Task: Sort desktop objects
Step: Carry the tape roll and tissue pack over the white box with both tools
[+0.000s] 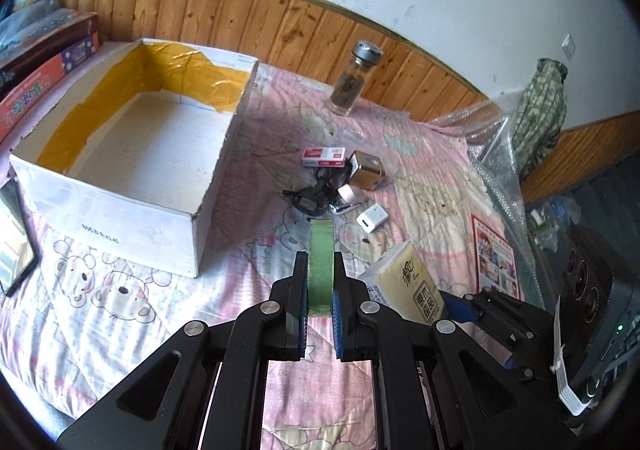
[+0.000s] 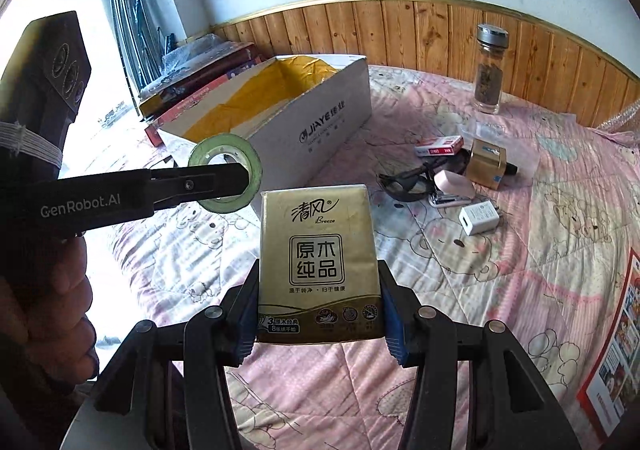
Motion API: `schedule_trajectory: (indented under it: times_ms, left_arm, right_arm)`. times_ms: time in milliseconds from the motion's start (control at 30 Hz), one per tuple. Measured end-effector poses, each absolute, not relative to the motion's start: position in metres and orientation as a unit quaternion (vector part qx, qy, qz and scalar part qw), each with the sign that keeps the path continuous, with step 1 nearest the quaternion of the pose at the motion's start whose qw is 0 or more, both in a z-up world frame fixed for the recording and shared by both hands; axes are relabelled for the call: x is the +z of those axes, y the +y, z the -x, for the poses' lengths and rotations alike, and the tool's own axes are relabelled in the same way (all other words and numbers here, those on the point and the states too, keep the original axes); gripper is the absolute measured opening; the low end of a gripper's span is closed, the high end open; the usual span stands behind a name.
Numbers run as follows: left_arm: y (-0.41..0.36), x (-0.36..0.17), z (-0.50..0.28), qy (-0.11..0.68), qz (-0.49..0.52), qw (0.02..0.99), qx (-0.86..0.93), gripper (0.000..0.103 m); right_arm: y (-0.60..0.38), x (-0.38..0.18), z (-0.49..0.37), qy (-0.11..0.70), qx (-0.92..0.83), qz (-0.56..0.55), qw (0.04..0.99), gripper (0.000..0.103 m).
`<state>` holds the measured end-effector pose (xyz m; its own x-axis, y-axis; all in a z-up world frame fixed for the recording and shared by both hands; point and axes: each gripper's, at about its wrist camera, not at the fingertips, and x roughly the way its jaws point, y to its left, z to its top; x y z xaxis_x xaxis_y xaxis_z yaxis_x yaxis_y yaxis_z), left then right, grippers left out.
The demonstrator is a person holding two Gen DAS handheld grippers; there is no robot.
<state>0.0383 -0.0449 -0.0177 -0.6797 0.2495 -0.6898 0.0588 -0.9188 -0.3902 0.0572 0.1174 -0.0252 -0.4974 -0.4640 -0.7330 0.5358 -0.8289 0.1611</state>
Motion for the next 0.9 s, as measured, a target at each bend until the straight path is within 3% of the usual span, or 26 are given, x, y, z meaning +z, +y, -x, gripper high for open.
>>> schedule_trajectory:
  times_ms: [400, 900]
  left_arm:
    - [-0.090, 0.003, -0.049, -0.231, 0.360, 0.035, 0.903, 0.009]
    - [-0.167, 0.000, -0.028, -0.230, 0.377, -0.068, 0.895, 0.009]
  right_arm:
    - [0.077, 0.011, -0.064, 0.063, -0.867, -0.378, 0.320, 0.053]
    - [0.019, 0.037, -0.026, 0.092, -0.862, -0.353, 0.353, 0.053]
